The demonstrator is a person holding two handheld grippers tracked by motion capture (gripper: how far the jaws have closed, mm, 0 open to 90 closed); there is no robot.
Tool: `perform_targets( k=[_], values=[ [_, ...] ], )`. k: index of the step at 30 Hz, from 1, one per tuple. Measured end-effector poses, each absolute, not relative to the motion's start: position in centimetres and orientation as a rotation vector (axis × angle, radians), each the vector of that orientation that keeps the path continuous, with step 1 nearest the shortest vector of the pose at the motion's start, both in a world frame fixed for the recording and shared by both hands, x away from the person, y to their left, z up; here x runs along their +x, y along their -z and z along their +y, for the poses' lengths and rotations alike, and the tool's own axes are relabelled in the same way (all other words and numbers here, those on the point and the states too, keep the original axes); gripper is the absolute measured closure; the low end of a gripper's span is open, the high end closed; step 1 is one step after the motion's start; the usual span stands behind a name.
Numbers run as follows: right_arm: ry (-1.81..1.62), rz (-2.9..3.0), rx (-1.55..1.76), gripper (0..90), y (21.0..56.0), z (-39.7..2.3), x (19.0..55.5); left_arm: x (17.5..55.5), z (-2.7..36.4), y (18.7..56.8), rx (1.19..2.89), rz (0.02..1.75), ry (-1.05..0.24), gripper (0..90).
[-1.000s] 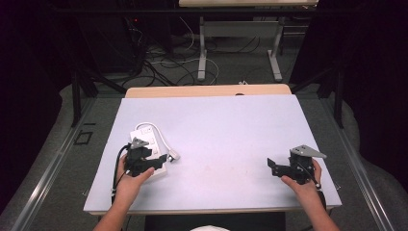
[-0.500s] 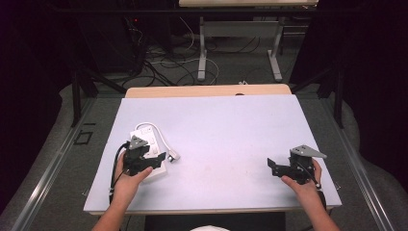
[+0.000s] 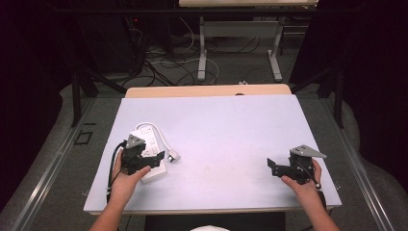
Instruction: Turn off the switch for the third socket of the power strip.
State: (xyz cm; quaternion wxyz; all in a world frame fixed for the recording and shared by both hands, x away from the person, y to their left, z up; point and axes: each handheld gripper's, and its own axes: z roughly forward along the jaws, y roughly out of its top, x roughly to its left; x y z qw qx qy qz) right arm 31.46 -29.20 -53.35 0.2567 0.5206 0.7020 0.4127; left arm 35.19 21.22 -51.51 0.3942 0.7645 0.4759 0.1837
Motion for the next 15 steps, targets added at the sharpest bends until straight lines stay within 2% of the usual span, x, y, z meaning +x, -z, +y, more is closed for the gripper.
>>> perform_targets(
  k=[6, 15],
  values=[
    [-1.118, 1.903, 1.414, 4.5, 53.4, -29.2, 31.5, 35.3, 21.3, 51.4, 1.929, 1.211, -0.458, 0.1],
    [-1.118, 1.902, 1.418, 4.5, 53.4, -29.2, 31.5, 35.2, 22.5, 50.5, 1.852, 1.226, -0.437, 0.2]
  ],
)
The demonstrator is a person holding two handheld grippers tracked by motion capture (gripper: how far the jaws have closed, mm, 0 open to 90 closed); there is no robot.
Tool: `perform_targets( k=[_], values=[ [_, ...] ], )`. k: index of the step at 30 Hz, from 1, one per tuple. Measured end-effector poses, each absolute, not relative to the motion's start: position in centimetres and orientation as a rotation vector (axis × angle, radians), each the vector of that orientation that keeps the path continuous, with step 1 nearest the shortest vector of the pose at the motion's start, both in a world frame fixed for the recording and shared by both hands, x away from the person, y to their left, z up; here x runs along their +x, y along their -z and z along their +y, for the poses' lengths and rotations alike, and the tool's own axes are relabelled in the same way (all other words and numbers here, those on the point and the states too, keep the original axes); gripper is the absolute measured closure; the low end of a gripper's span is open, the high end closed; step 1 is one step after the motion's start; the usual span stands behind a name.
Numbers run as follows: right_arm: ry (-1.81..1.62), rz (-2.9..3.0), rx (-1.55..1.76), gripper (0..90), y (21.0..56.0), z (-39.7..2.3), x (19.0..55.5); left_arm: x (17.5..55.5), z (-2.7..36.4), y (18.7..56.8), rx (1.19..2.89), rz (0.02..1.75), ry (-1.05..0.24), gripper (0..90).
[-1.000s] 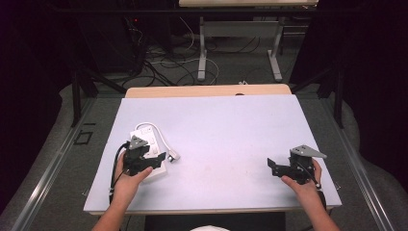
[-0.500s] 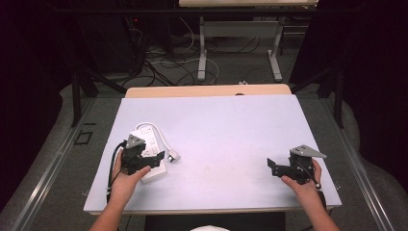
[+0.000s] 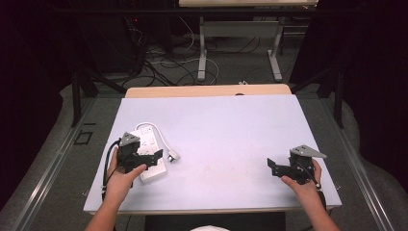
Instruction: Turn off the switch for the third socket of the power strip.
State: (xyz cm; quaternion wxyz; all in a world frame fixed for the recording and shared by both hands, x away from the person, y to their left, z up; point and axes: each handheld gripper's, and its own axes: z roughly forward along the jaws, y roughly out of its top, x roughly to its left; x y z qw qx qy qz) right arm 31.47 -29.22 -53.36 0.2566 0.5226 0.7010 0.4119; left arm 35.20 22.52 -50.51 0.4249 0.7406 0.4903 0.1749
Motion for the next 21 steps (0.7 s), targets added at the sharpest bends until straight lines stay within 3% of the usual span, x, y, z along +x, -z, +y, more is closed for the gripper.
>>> perform_targets(
  k=[21],
  values=[
    [-1.116, 1.903, 1.424, 4.5, 53.4, -29.3, 31.5, 35.2, 25.9, 50.1, 1.777, 1.279, -0.482, 0.4]
  ],
)
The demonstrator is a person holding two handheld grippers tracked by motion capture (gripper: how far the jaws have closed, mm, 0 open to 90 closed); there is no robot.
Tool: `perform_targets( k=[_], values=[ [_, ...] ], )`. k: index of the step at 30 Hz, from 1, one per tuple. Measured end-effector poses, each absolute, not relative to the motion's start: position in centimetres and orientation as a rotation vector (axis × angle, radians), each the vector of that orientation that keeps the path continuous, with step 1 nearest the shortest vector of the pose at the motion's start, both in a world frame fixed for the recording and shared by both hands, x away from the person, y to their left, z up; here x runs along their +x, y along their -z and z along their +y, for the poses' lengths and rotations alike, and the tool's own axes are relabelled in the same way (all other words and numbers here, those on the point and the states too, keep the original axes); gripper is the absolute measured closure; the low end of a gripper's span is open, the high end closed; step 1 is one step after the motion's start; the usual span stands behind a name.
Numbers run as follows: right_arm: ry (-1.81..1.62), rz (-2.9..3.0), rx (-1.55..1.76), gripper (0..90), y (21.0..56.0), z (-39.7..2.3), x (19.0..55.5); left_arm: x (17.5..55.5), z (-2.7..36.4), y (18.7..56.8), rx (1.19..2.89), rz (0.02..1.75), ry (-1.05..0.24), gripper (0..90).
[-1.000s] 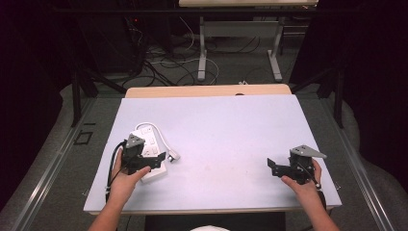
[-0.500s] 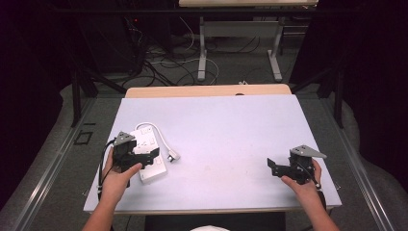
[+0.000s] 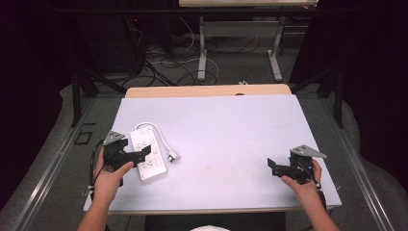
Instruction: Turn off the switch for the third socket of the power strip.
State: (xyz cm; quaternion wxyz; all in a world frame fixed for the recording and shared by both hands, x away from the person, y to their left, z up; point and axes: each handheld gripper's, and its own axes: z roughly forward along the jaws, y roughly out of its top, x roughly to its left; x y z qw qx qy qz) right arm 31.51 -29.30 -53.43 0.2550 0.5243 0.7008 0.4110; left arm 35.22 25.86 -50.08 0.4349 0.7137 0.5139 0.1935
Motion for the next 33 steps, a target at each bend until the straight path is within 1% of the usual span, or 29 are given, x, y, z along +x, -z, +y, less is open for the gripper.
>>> perform_targets(
  k=[12, 20, 33],
  values=[
    [-1.113, 1.904, 1.415, 4.5, 53.5, -29.4, 31.5, 35.6, 27.6, 51.3, 1.756, 1.326, -0.509, 0.6],
    [-1.112, 1.894, 1.42, 4.5, 53.5, -29.5, 31.6, 35.7, 28.1, 52.3, 1.746, 1.339, -0.524, 0.8],
    [-1.113, 1.893, 1.432, 4.6, 53.5, -29.6, 31.6, 36.0, 28.8, 52.9, 1.744, 1.348, -0.52, 1.2]
  ],
)
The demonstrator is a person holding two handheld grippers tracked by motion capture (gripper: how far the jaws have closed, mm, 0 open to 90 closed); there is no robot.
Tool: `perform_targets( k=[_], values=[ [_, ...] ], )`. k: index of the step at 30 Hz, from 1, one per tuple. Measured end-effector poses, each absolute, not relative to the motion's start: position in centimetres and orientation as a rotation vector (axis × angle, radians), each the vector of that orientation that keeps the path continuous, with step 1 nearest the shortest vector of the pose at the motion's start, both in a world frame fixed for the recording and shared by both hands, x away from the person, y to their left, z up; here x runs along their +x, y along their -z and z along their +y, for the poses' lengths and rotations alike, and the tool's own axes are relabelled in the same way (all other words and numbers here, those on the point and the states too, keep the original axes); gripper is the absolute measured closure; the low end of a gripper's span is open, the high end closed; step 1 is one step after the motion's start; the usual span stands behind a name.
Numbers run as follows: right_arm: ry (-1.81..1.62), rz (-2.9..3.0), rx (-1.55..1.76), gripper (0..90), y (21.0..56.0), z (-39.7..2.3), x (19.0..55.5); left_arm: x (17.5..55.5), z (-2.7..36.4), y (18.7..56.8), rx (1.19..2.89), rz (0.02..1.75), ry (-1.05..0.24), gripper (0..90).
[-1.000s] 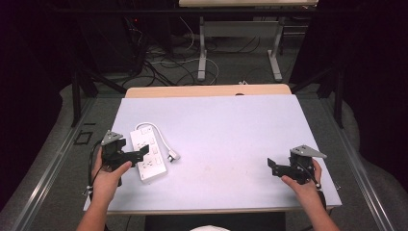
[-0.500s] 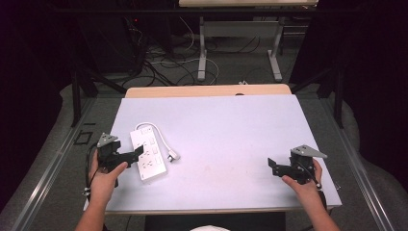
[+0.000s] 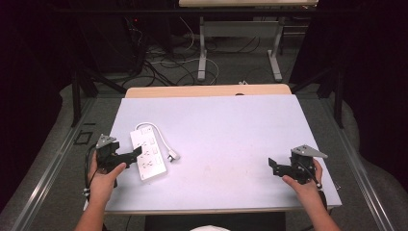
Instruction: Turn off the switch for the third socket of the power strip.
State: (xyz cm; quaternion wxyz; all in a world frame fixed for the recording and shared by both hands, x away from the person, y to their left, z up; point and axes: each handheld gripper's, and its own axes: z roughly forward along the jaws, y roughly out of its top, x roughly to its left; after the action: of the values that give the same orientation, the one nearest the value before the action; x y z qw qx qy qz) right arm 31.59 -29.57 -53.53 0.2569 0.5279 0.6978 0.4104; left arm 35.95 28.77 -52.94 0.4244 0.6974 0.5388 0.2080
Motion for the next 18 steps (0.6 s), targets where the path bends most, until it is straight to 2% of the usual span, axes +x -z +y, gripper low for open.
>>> perform_targets(
  k=[18],
  values=[
    [-1.1, 1.889, 1.436, 4.8, 53.75, -29.82, 31.81, 36.12, 28.96, 53.47, 1.751, 1.356, -0.516, 1.5]
  ],
)
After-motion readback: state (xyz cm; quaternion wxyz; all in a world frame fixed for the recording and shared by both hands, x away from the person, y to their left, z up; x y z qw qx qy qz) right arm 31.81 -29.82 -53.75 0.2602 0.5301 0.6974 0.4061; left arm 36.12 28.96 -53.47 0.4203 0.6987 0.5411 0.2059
